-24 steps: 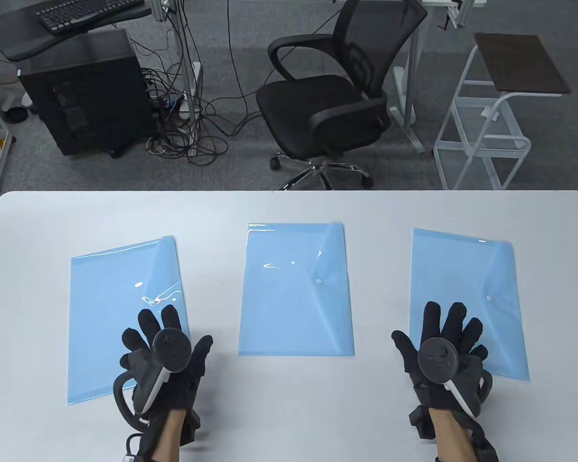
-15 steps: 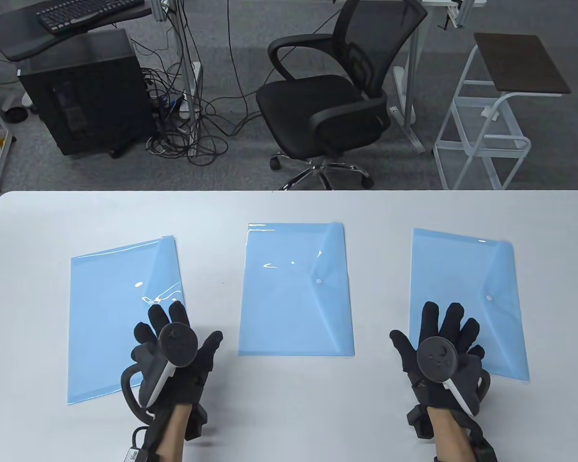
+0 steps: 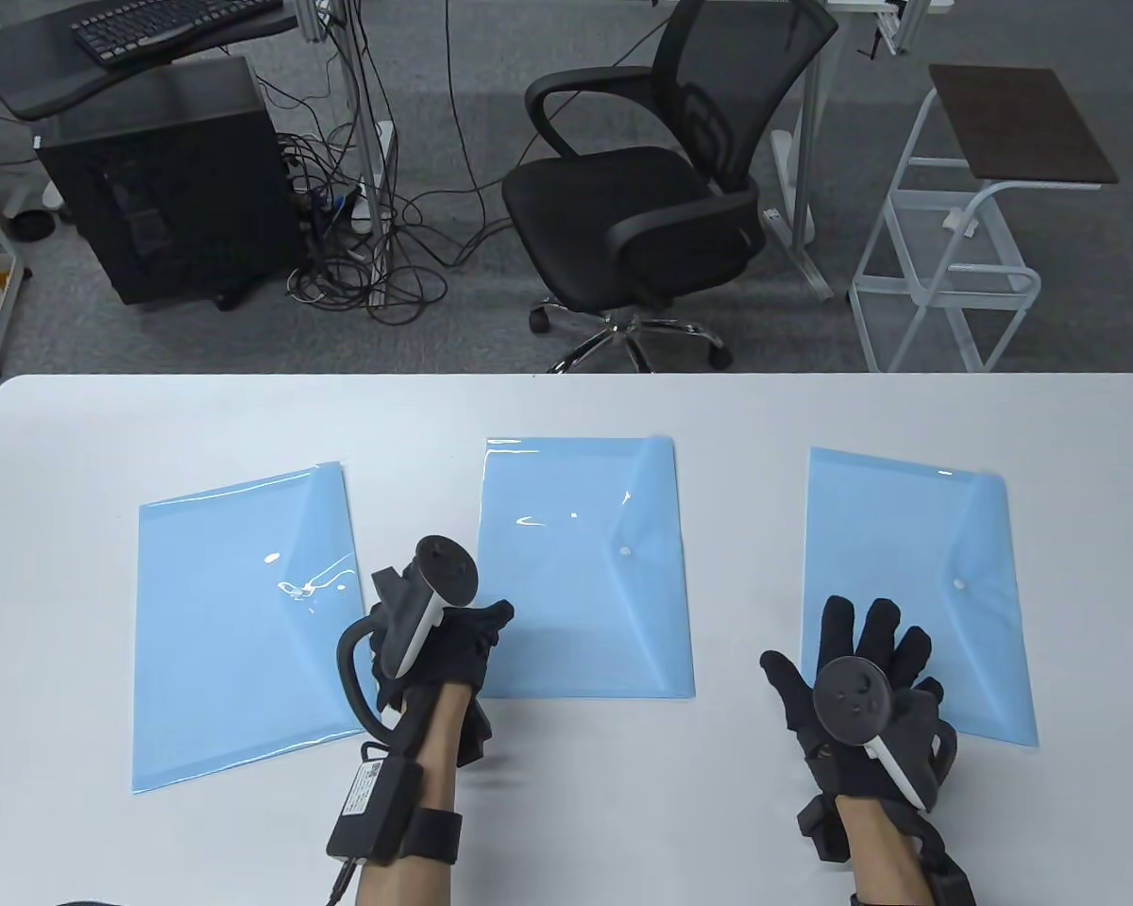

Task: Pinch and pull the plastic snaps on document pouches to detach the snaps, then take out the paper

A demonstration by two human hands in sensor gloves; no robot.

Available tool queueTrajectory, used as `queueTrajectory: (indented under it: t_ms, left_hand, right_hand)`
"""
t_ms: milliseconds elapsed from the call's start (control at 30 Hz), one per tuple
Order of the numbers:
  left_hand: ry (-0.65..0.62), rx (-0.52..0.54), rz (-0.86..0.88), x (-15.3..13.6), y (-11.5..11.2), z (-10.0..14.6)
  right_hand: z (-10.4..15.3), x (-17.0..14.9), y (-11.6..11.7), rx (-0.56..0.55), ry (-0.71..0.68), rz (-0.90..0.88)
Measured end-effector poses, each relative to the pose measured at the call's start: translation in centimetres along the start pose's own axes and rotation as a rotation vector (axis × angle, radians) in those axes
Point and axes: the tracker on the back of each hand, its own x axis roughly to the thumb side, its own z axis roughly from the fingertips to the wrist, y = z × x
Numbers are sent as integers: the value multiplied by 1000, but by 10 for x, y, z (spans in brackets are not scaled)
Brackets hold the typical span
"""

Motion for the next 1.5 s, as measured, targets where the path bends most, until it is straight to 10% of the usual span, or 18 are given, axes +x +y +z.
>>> queueTrajectory:
  t_ms: [400,867,1233,1500]
  left_hand:
    - [144,-40,-105,48,-49,-33]
    - [260,-111,75,35,-39,-56]
    - [145,-76,65,30,-33,-48]
    - [-42,-82,426,10,-16,-24]
  right_hand:
    - [-2,0,1,22,-5,-14]
    - [-1,3,-1,24,-32,-72]
    - [-1,3,0,46,-40,-98]
    - [-2,3,0,58,-44,-113]
